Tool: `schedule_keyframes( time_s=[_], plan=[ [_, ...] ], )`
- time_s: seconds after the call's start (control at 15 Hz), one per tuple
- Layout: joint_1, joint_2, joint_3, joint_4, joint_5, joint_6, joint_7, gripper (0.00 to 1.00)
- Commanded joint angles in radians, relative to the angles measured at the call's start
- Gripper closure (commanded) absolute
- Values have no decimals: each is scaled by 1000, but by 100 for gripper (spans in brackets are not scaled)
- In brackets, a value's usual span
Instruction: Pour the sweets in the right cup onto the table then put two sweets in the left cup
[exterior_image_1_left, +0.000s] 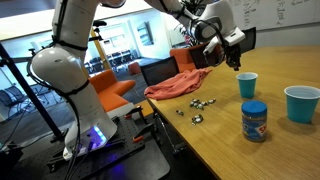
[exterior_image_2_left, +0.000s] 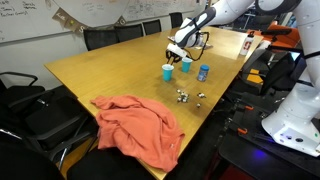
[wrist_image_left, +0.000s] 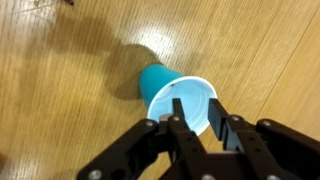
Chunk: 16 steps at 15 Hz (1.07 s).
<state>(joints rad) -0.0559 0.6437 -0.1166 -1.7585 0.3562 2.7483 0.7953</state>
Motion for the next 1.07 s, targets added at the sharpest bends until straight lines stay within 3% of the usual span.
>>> schedule_keyframes(
  time_s=[0.0, 0.2, 0.33, 0.6, 0.93, 1.0],
  plan=[
    [2, -44, -6, -14, -2, -47, 5, 35],
    [42, -136, -70, -141, -70, -38, 0, 12],
    [10, -226, -43, -247, -83, -77, -94, 1],
    [2, -386, -29, -460, -99, -88, -281, 0],
    [34, -470, -16, -689, -122, 53, -363, 0],
    [14, -419, -16, -590, -106, -21, -352, 0]
  ],
)
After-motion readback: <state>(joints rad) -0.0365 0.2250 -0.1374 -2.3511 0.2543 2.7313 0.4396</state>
